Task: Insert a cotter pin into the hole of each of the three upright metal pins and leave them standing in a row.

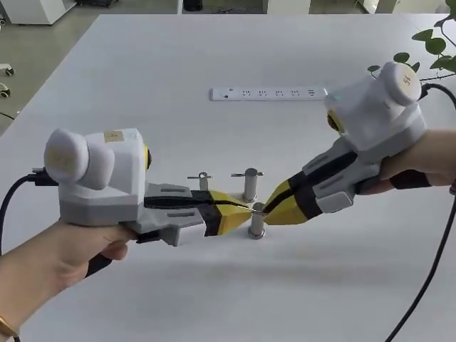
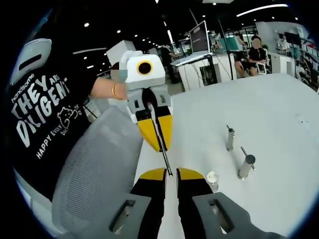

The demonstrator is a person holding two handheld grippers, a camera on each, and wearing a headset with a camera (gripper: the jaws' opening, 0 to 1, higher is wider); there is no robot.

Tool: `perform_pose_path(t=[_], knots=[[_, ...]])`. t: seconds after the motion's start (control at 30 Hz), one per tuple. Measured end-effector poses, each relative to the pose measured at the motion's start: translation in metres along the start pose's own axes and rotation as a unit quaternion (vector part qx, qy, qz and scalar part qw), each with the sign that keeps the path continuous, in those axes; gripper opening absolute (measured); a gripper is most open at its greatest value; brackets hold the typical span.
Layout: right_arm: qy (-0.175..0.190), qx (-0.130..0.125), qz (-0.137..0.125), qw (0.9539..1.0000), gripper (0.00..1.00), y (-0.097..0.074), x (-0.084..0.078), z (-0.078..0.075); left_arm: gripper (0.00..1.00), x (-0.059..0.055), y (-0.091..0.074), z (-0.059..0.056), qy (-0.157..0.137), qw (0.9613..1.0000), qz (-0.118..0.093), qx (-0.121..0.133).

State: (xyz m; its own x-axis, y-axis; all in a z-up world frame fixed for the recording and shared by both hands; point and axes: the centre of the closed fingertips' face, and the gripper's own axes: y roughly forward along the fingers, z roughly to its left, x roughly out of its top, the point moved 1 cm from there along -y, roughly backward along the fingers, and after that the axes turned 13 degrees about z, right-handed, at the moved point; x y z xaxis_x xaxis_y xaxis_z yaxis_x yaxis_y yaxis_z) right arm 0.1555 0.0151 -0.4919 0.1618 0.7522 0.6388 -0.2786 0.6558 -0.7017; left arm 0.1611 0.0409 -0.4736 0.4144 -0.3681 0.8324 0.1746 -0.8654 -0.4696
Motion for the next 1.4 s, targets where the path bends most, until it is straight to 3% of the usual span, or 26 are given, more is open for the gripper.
perform_pose_path(t=[0.3, 0.63, 0.9, 1.1, 1.4], knots=[[-0.01, 0.01, -0.002, 0.9999, 0.0, 0.001, 0.001, 0.006, 0.0, 0.0, -0.002, -0.003, 0.002, 1.0, -0.004, -0.006], [-0.058, 0.001, 0.019, 0.9981, 0.0, 0.003, -0.001, 0.01, 0.01, -0.003, -0.001, -0.006, 0.015, 0.9999, 0.001, -0.005], [-0.065, -0.028, 0.041, 0.9967, 0.0, 0.002, -0.005, 0.001, 0.04, -0.008, 0.003, 0.005, 0.018, 0.9995, 0.002, 0.028], [-0.061, -0.058, 0.067, 0.9942, 0.0, -0.003, -0.015, -0.013, 0.2, -0.014, 0.005, 0.015, 0.017, 0.9983, 0.009, 0.055], [-0.053, -0.083, 0.097, 0.9904, 0.0, -0.006, -0.03, -0.028, 0.27, -0.022, 0.01, 0.031, 0.015, 0.9941, 0.005, 0.108]])
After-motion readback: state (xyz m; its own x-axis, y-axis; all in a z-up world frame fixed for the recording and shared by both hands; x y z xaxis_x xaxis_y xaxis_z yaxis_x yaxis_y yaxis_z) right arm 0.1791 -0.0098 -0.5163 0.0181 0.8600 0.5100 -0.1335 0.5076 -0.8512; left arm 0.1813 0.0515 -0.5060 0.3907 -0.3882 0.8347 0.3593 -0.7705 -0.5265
